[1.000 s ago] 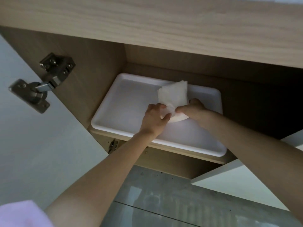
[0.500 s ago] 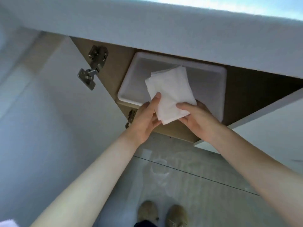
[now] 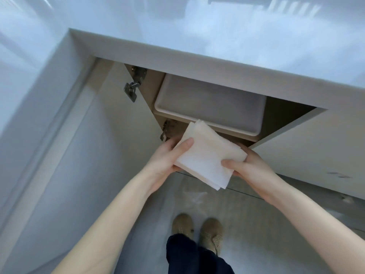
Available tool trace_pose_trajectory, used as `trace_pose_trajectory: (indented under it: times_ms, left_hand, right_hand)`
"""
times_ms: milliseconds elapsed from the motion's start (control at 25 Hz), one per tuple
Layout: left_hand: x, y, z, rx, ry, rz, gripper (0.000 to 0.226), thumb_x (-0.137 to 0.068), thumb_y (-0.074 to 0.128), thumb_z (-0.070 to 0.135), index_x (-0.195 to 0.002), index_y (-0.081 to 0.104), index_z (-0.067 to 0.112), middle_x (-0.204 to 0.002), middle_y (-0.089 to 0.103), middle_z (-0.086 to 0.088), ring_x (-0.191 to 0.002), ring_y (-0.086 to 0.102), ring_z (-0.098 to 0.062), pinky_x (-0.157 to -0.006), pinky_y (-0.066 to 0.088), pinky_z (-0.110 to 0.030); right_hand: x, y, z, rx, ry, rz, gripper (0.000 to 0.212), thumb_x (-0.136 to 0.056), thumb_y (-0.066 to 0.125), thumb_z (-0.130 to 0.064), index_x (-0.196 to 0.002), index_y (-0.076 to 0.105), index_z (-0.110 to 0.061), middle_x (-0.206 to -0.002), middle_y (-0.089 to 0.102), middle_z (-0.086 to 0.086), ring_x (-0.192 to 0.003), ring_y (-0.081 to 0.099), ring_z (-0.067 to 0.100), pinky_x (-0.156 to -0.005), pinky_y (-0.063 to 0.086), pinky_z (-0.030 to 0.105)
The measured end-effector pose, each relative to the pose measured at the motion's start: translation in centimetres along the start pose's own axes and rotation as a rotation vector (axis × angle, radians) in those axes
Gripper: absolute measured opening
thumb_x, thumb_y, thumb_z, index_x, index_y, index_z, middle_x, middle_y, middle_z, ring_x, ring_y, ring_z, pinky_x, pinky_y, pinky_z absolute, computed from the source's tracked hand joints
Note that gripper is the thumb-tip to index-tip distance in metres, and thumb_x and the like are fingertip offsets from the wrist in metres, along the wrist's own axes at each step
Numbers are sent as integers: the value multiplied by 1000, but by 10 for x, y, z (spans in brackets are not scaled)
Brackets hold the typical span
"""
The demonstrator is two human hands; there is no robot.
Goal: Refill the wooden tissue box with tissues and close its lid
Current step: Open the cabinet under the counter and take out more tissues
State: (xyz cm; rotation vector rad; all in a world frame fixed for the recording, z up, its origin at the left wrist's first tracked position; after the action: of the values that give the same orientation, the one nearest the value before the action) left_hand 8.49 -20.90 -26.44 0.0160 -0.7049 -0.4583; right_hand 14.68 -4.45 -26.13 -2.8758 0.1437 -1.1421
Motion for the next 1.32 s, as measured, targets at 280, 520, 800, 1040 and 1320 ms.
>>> trace_pose_trajectory:
  times_ms: [280,520,800,1040,1320]
  left_hand:
    - [32,-4,8,-33,-56,78,29,-86,60,23,-113,61,13,-107,70,-3,-92,67,-15,-71,53,-18]
    - [58,6,33,174,-50,20,35,-88,55,20,-123,55,17,-118,67,-5,-105,64,-20,-79,51,-27]
    - [107,21,88,31,40,-64,34,-92,51,30,-126,47,34,-119,66,10,-104,66,-10,-83,57,-37]
    - [154,27,139,8,102,-179,40,-89,58,29,-125,44,39,-119,64,12,-102,67,-10,-78,59,-39]
    - [193,34,188,-16,200,-253,51,-77,64,29,-124,45,37,-119,65,8,-102,67,-12,-71,58,-34]
  right_hand:
    - [34,10,-18,-28,-15,91,34,-87,61,-16,-113,43,-27,-117,56,-7,-105,56,13,-84,46,24]
    - [60,21,-31,-89,9,111,43,-86,59,-33,-127,47,-24,-126,59,-4,-114,58,18,-99,49,43]
    - [113,14,-85,-68,-87,186,19,-90,57,-23,-109,58,-23,-104,69,-12,-95,65,4,-71,48,17]
    - [162,16,-127,-86,-167,194,15,-92,53,-23,-101,61,-31,-103,72,-15,-94,67,-1,-83,53,24]
    - [204,21,-170,-234,-236,142,22,-93,50,-21,-113,59,-24,-111,71,-4,-102,68,15,-89,55,44]
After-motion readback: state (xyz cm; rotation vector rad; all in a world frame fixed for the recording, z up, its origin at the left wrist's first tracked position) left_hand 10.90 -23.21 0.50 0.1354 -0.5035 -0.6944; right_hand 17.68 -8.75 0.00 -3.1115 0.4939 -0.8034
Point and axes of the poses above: each hand's wrist, its own x-axis away from the middle knuckle, its own y-axis out of the palm, z = x × y, the point moved 6 cm from there along -x, towards the middle knuckle
